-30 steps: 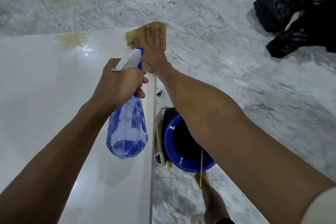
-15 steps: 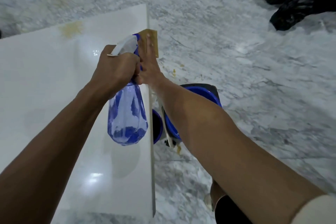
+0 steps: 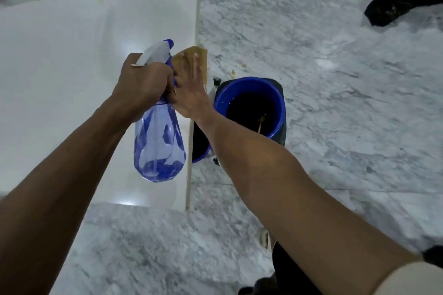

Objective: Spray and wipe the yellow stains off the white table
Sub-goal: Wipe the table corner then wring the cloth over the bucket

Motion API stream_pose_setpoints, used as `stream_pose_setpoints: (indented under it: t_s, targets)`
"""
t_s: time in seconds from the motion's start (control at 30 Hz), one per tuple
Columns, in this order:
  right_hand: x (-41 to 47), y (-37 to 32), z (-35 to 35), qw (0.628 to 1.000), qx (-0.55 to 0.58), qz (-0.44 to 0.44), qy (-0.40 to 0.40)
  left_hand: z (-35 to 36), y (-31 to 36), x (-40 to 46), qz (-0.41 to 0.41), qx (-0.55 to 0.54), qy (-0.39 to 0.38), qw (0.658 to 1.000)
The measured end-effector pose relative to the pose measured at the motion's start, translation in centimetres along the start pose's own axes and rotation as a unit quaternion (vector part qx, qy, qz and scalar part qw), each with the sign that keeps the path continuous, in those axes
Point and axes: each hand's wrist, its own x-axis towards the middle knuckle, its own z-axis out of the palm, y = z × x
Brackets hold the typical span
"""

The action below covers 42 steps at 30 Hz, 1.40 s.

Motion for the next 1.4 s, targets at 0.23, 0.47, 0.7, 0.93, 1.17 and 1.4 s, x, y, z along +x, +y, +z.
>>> stream_pose_setpoints:
  t_s: [0.23, 0.47, 0.7, 0.93, 1.17, 1.4]
  targets:
    - [-9.7, -3.9, -1.7, 0.998, 0.042, 0.044, 0.023, -0.9, -4.2, -6.0, -0.044, -0.014, 0.011, 0.999]
    - [-16.3, -6.5, -2.1, 0.996, 0.078, 0.02, 0.03, -1.8, -8.3, -11.0, -0.076, -0.042, 0.031, 0.996]
    - [-21.6, -9.0, -1.8, 0.999, 0.035, 0.019, 0.016, -1.7, -11.0, -15.1, -0.077, -0.062, 0.042, 0.994]
    - [-27.2, -11.3, -0.8, 0.997, 0.059, 0.001, 0.048, -1.7, -12.1, -17.8, -0.082, -0.078, 0.045, 0.993]
    - [-33.2, -14.4, 4.1, 0.997, 0.062, -0.04, -0.008, -1.2, -13.3, -21.1, -0.085, -0.109, 0.061, 0.988]
    - [-37.9, -13.7, 1.2, 0.966, 0.23, -0.114, 0.008, -0.8, -13.1, -24.7, -0.106, -0.151, 0.075, 0.98]
